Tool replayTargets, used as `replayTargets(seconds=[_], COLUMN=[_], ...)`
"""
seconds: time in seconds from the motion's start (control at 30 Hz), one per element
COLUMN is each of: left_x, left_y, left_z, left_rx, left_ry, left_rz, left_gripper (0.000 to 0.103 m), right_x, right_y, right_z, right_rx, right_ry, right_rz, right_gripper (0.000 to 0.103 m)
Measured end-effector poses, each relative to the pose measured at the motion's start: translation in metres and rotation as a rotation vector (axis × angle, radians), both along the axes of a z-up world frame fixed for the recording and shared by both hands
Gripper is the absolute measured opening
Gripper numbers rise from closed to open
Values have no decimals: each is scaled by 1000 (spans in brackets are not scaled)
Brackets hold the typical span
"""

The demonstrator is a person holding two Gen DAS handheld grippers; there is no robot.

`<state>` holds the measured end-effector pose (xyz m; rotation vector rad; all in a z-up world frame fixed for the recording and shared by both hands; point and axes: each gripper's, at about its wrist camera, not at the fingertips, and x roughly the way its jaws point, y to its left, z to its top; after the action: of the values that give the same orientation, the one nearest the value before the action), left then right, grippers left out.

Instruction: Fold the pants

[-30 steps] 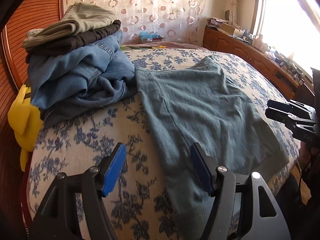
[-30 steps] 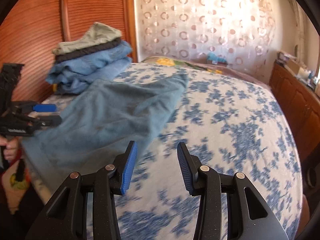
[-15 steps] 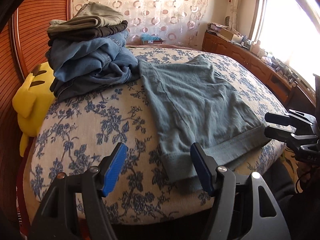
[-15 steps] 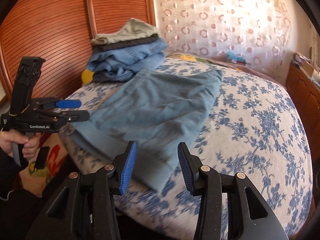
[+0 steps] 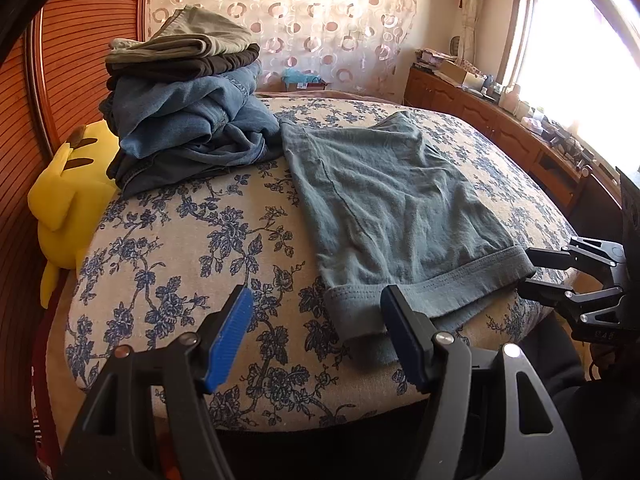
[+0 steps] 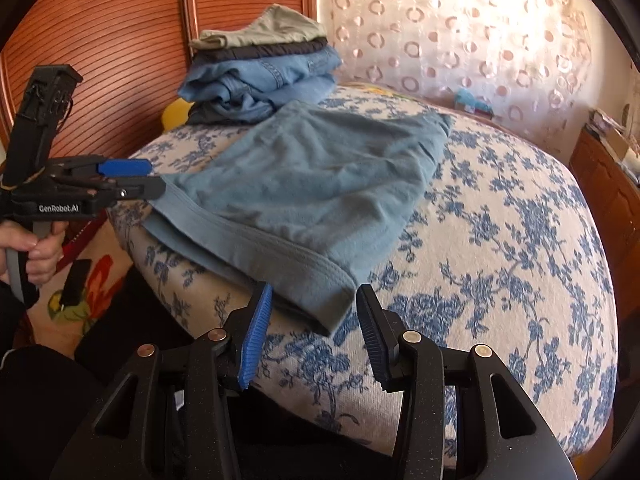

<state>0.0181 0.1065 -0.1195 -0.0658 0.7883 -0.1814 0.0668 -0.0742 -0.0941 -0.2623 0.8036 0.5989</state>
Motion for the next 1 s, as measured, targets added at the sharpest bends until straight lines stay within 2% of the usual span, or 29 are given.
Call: replayTargets(seconds=[0.13,0.37,0.63,0.67,0.7,0.73,0.87,1.0], left_x=[-1,-3,-4,-4,-5,-5,-9,-15], left_y=[0,-4,-7,-7,-8,-8,-9,-15], left_z=[0,-3,-3,-3,-2,-1,6,15], left_rx=[-5,-39,-61,-62,-61,-63,-73,-73], left_ry=[0,11,16,14,11,9,-5,-19], left_rz=[1,-21,-46,-46,-48,-49,-64,-88], left_gripper=[66,43,27,24,23,20,9,9], right_x=[2,6,6,6,6,7,6,5], right_y=[0,14,16,14,13,11,5,-3], right_z=[-3,-1,5,5,6,6,8,10], right_rx=[-17,-57,-50,-42,-37,-27,0,26], right_ry=[-3,-50,-95,-92,-88,-81,-77,-72], right_rz=[-14,-32,-34,-35,-36,-33,-30,-40], right_gripper=[46,47,46,41,27,20,11,8])
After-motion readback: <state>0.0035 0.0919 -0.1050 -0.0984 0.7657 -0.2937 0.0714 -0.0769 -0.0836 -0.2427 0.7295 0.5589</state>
